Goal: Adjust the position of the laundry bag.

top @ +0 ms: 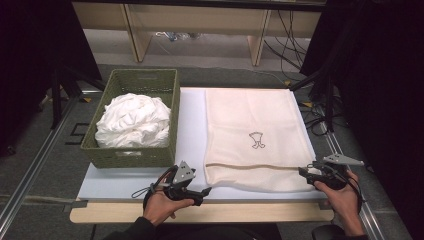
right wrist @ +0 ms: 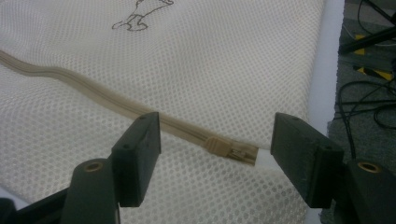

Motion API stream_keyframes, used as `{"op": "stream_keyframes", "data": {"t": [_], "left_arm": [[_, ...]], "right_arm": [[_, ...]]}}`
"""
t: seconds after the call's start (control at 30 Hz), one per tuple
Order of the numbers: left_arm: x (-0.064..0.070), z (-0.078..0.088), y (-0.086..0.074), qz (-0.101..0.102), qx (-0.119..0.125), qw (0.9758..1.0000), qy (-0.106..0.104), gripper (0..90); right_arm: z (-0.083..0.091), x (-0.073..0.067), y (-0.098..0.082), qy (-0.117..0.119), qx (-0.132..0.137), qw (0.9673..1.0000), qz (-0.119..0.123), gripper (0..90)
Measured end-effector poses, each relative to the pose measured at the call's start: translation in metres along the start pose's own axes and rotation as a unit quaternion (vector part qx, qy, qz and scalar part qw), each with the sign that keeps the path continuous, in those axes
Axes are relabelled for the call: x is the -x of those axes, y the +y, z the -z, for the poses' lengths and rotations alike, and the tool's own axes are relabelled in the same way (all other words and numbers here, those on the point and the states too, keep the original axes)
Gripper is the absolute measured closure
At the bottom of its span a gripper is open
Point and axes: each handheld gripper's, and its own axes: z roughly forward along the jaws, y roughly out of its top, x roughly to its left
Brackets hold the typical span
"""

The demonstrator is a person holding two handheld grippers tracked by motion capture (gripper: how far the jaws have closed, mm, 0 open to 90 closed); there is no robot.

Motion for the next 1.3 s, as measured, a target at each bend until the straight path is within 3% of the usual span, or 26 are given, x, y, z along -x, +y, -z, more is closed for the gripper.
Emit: {"op": "stream_keyframes", "data": {"t": [0.03,0.1,0.13,0.17,0.23,0.27,0.3,0.33,0.37,0.4,0.47,0.5,0.53,0.57,0.6,0.67,0.73,0.83,0.93,0.97,1.0,1.03,1.07,1.17,1.27,1.3], "left_arm": [[-0.001,-0.001,0.000,-0.008,-0.005,1.0000,-0.002,18.7],[0.001,-0.005,0.000,-0.006,-0.011,0.9999,0.001,18.7],[0.000,-0.005,0.001,-0.022,-0.021,0.9995,-0.007,18.0],[0.002,-0.008,0.001,-0.022,-0.019,0.9995,-0.010,17.1],[0.003,-0.010,0.001,-0.021,-0.020,0.9995,-0.014,16.7],[0.007,-0.015,0.002,-0.017,-0.025,0.9994,-0.014,16.7],[0.007,-0.015,0.002,-0.017,-0.025,0.9994,-0.014,16.7],[0.005,-0.017,0.003,-0.030,-0.030,0.9990,-0.016,16.7],[0.005,-0.019,0.003,-0.031,-0.036,0.9988,-0.016,16.7],[0.006,-0.022,0.003,-0.025,-0.032,0.9991,-0.012,16.7],[0.005,-0.025,0.002,-0.026,-0.042,0.9987,-0.008,16.4],[0.005,-0.027,0.002,-0.026,-0.043,0.9987,-0.003,16.4],[0.005,-0.028,0.003,-0.028,-0.049,0.9984,-0.005,16.4],[0.006,-0.030,0.002,-0.022,-0.054,0.9983,0.001,16.6],[0.007,-0.031,0.002,-0.016,-0.052,0.9985,-0.002,16.7],[0.006,-0.034,0.002,-0.017,-0.059,0.9981,0.002,16.9],[0.004,-0.037,0.002,-0.025,-0.064,0.9976,0.006,16.9],[0.002,-0.042,0.003,-0.028,-0.069,0.9972,0.004,18.4],[0.002,-0.045,0.004,-0.029,-0.071,0.9970,0.004,30.3],[0.001,-0.045,0.004,-0.035,-0.075,0.9965,0.010,34.2],[0.001,-0.046,0.004,-0.031,-0.079,0.9963,0.009,35.8],[0.000,-0.047,0.004,-0.030,-0.083,0.9961,0.006,41.1],[-0.001,-0.048,0.004,-0.034,-0.086,0.9957,0.008,46.4],[-0.005,-0.047,0.005,-0.029,-0.090,0.9956,0.003,58.7],[-0.006,-0.045,0.006,-0.027,-0.086,0.9959,-0.004,75.2],[-0.006,-0.045,0.006,-0.031,-0.085,0.9959,-0.005,75.2]], "right_arm": [[0.000,-0.001,0.000,-0.013,0.002,0.9999,-0.007,34.2],[-0.001,0.003,0.000,-0.001,-0.001,1.0000,-0.003,34.3],[-0.001,0.005,0.001,-0.006,-0.001,1.0000,-0.004,34.4],[-0.001,0.005,0.001,-0.015,0.000,0.9997,-0.022,34.8],[-0.003,0.010,0.001,-0.009,-0.002,0.9998,-0.018,35.6],[-0.003,0.014,0.002,-0.031,-0.003,0.9994,-0.017,35.7],[-0.003,0.014,0.002,-0.031,-0.003,0.9994,-0.017,35.7],[-0.006,0.018,0.001,-0.034,-0.007,0.9982,-0.049,35.9],[-0.007,0.020,0.002,-0.036,-0.013,0.9977,-0.056,36.6],[-0.009,0.025,0.003,-0.023,-0.016,0.9985,-0.047,37.2],[-0.011,0.028,0.003,-0.031,-0.014,0.9987,-0.039,38.7],[-0.011,0.026,0.003,-0.038,-0.013,0.9977,-0.054,39.2],[-0.012,0.029,0.004,-0.047,-0.015,0.9981,-0.037,39.4],[-0.015,0.030,0.004,-0.026,-0.019,0.9986,-0.043,39.8],[-0.016,0.031,0.004,-0.030,-0.019,0.9984,-0.043,40.6],[-0.018,0.033,0.005,-0.042,-0.021,0.9983,-0.035,42.1],[-0.022,0.034,0.006,-0.035,-0.022,0.9980,-0.049,42.7],[-0.027,0.038,0.008,-0.033,-0.032,0.9980,-0.044,43.6],[-0.027,0.034,0.010,-0.044,-0.033,0.9964,-0.063,44.6],[-0.027,0.038,0.010,-0.043,-0.027,0.9977,-0.043,44.8],[-0.027,0.038,0.010,-0.049,-0.031,0.9973,-0.044,45.1],[-0.029,0.037,0.009,-0.040,-0.028,0.9971,-0.060,45.6],[-0.028,0.040,0.009,-0.048,-0.031,0.9975,-0.041,46.2],[-0.031,0.042,0.010,-0.029,-0.029,0.9982,-0.043,48.2],[-0.034,0.038,0.013,-0.038,-0.036,0.9967,-0.062,51.3],[-0.034,0.038,0.013,-0.038,-0.036,0.9967,-0.062,51.3]]}}
